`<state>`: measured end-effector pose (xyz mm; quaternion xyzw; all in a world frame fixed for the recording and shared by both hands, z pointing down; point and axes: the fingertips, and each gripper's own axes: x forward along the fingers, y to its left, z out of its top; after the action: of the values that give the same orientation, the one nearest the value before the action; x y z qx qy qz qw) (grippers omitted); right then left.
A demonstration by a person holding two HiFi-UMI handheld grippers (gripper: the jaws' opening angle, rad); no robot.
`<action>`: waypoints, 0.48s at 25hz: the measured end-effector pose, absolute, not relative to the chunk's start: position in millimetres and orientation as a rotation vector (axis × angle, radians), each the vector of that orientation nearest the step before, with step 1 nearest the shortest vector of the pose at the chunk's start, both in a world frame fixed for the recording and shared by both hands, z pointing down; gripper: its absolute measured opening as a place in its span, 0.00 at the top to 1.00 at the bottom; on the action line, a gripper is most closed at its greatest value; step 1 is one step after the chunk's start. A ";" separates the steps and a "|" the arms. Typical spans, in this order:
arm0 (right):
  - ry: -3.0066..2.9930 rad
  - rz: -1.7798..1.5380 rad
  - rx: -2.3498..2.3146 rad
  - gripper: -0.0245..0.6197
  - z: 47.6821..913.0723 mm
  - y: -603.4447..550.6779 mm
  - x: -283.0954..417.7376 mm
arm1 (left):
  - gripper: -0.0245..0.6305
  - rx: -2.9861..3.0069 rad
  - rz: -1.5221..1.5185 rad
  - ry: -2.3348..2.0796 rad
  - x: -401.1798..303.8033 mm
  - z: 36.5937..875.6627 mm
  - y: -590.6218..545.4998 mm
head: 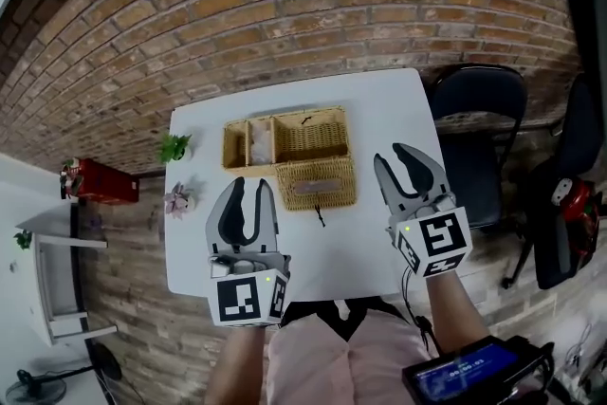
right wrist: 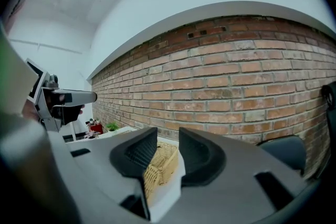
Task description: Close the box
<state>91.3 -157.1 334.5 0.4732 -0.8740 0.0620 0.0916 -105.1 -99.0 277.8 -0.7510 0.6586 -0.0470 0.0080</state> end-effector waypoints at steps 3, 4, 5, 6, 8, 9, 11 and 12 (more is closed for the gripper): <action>-2.578 0.195 1.358 0.74 348.0 -160.3 79.6 | 0.77 -2.392 -0.168 2.063 -112.0 295.9 -105.4; -2.570 0.200 1.340 0.74 354.3 -160.3 75.6 | 0.77 -2.415 -0.182 2.058 -112.7 304.4 -107.2; -2.560 0.209 1.319 0.73 361.9 -159.4 71.6 | 0.76 -2.441 -0.199 2.051 -112.9 314.2 -108.6; -2.552 0.222 1.297 0.73 370.7 -157.8 67.6 | 0.75 -2.470 -0.216 2.044 -112.6 325.2 -109.6; -2.539 0.251 1.239 0.71 390.8 -152.8 58.3 | 0.74 -2.530 -0.242 2.042 -112.0 348.8 -111.0; -2.533 0.263 1.206 0.71 401.9 -149.8 53.3 | 0.73 -2.558 -0.253 2.043 -112.1 361.0 -111.5; -2.520 0.275 1.149 0.69 425.1 -144.1 44.5 | 0.72 -2.602 -0.285 2.034 -113.1 385.9 -112.4; -2.509 0.283 1.127 0.69 437.2 -141.1 41.3 | 0.72 -2.620 -0.301 2.031 -113.1 397.3 -112.6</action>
<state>41.3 -141.1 437.2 0.4004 -0.8914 0.1006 0.1870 -113.1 -112.6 397.3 -0.7836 0.6075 -0.0900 -0.0932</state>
